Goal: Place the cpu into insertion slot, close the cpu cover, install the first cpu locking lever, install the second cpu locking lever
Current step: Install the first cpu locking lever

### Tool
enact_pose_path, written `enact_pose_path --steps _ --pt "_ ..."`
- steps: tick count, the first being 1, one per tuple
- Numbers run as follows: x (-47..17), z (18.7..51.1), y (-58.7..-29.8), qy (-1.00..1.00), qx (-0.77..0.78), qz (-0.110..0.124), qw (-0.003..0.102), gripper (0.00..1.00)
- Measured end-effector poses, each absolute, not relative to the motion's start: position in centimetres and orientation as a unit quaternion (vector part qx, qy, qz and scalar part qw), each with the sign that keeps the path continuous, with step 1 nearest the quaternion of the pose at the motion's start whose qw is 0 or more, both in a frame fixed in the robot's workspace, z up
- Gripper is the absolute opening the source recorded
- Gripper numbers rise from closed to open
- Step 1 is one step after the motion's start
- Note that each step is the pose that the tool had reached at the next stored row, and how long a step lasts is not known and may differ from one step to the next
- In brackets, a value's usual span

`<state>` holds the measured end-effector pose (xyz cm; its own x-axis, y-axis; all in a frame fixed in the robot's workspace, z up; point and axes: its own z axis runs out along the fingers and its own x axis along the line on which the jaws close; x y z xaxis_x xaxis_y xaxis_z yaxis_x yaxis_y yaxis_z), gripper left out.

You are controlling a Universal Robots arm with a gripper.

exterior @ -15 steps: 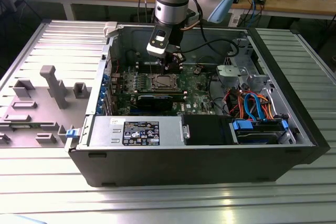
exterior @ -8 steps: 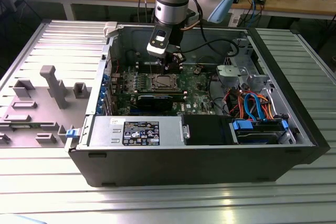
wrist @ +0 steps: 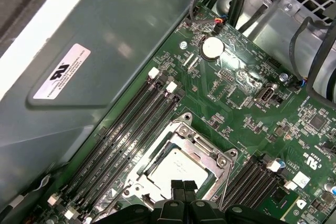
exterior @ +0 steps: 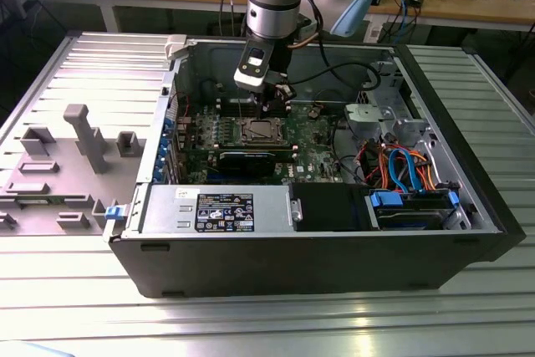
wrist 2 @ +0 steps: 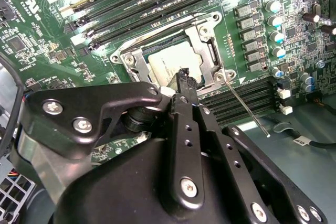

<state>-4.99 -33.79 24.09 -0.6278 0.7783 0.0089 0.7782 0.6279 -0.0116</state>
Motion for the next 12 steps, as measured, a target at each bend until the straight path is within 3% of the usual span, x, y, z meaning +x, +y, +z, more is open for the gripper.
enact_pose_path --steps 12 --pt "-4.99 24.09 -33.79 -0.910 -0.413 0.003 0.006 0.11"
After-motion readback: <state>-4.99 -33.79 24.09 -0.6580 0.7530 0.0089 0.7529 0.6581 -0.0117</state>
